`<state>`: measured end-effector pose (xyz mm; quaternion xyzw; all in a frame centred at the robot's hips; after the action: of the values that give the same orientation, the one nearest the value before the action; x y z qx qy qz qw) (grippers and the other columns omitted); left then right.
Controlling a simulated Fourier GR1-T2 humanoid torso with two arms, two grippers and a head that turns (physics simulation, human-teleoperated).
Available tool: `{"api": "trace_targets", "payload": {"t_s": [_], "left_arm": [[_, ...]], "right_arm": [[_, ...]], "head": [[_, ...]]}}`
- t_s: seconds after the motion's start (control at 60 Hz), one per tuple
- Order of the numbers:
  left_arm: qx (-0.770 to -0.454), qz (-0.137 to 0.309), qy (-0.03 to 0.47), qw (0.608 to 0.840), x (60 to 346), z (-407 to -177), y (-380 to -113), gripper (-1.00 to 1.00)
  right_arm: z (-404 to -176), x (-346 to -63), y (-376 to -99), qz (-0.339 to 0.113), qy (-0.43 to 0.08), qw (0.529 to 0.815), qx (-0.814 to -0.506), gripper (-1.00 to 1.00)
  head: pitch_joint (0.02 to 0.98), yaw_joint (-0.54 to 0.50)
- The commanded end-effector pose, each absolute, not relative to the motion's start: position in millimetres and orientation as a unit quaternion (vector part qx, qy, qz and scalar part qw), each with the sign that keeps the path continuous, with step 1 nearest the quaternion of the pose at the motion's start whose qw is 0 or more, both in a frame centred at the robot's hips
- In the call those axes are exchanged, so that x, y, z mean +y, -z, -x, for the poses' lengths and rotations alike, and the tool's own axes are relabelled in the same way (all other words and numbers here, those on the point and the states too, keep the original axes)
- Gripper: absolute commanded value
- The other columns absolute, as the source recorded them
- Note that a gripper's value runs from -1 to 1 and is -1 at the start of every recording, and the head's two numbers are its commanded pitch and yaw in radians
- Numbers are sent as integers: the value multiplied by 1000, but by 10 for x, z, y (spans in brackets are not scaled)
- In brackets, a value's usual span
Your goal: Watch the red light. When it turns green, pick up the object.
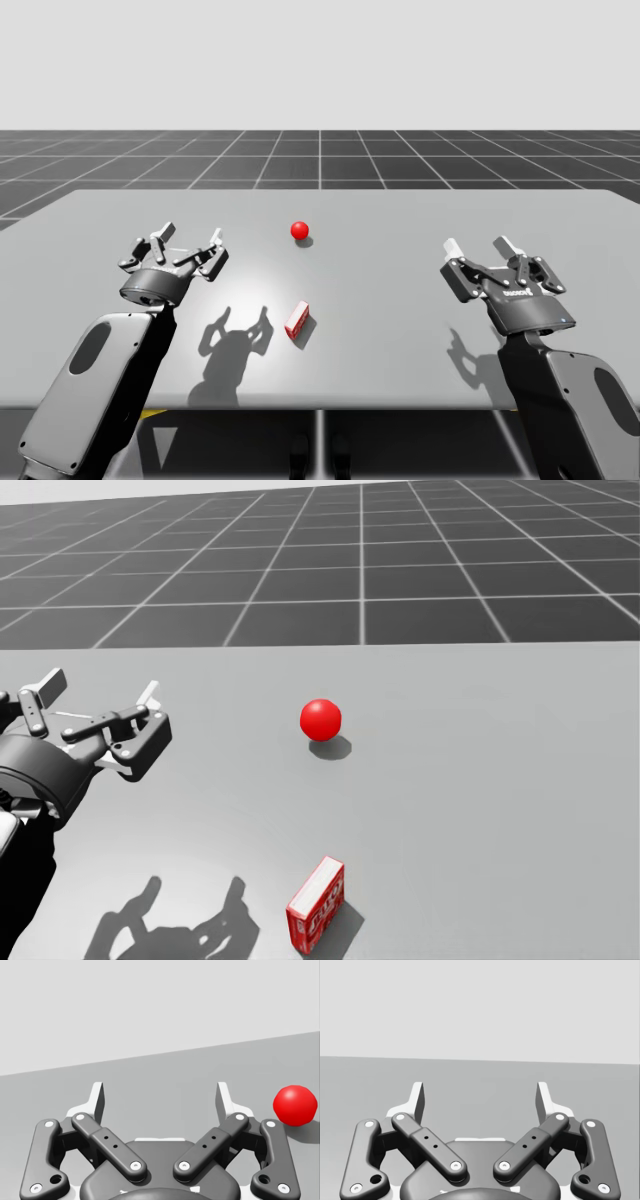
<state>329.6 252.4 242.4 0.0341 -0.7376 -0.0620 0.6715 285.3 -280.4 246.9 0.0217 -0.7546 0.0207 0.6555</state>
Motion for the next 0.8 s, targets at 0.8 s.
{"api": "trace_targets", "payload": {"t_s": [0.8], "left_arm": [[-737,-43,65,671,2514,-3293,-2416,-1000]], "right_arm": [[-2858,-2825,-2469,-19,-19,654,-756,-1000]], "head": [[597,91]]}}
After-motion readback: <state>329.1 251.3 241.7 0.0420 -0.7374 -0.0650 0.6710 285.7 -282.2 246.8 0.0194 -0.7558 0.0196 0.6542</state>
